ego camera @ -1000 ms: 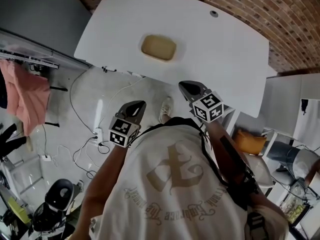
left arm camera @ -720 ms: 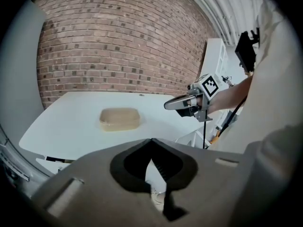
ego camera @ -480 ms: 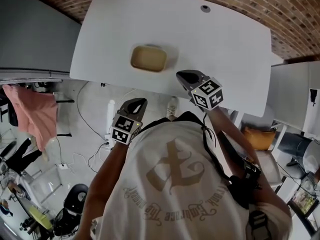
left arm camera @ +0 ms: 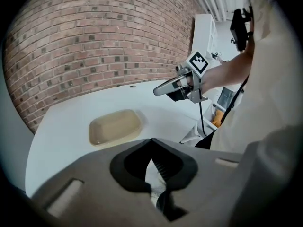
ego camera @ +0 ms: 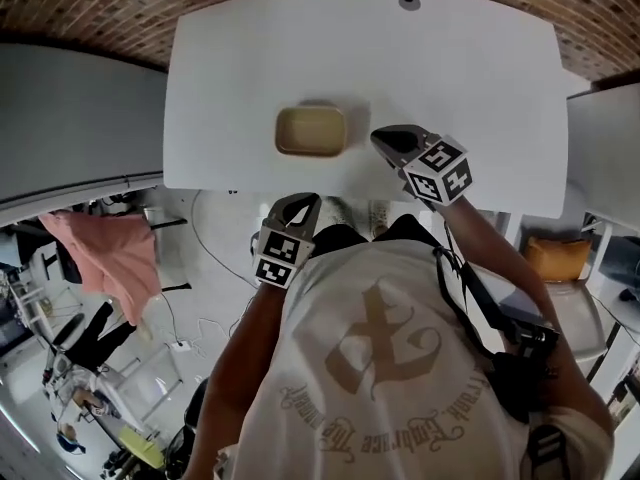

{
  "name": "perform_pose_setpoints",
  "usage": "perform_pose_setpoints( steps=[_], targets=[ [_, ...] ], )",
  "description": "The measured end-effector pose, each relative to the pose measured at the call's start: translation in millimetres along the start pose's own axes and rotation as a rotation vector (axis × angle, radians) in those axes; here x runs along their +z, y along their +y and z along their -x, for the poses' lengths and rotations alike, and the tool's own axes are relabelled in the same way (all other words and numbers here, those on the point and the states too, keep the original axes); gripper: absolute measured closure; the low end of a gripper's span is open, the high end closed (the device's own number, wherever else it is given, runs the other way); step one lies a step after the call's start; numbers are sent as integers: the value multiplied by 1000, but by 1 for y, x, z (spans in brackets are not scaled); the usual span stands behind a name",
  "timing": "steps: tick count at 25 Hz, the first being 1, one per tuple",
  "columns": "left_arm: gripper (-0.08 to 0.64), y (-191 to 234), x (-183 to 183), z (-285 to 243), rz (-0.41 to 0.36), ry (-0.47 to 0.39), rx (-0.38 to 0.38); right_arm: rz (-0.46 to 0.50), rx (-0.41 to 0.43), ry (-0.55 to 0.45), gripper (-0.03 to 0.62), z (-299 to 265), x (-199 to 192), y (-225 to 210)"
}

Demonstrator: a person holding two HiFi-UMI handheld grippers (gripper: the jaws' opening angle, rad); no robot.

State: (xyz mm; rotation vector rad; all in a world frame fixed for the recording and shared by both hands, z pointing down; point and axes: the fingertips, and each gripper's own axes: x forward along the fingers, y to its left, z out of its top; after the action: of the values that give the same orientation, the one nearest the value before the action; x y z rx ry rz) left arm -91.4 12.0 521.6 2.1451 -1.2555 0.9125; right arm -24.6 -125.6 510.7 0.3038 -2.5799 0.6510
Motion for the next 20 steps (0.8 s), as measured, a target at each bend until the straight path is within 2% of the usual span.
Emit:
perform_pose_setpoints(
  steps=[7,14,20],
  targets=[
    [557,26,8,-22,-137,75,-17,-44,-41,6,583,-3,-9,-5],
    [538,52,8,-45,-336,164,-61,-75,-88,13,583,-10,-7,-20],
    [528,57,-2,-60,-525,245,-106,-102,-121,-3,583,-13,3,-38]
  ],
)
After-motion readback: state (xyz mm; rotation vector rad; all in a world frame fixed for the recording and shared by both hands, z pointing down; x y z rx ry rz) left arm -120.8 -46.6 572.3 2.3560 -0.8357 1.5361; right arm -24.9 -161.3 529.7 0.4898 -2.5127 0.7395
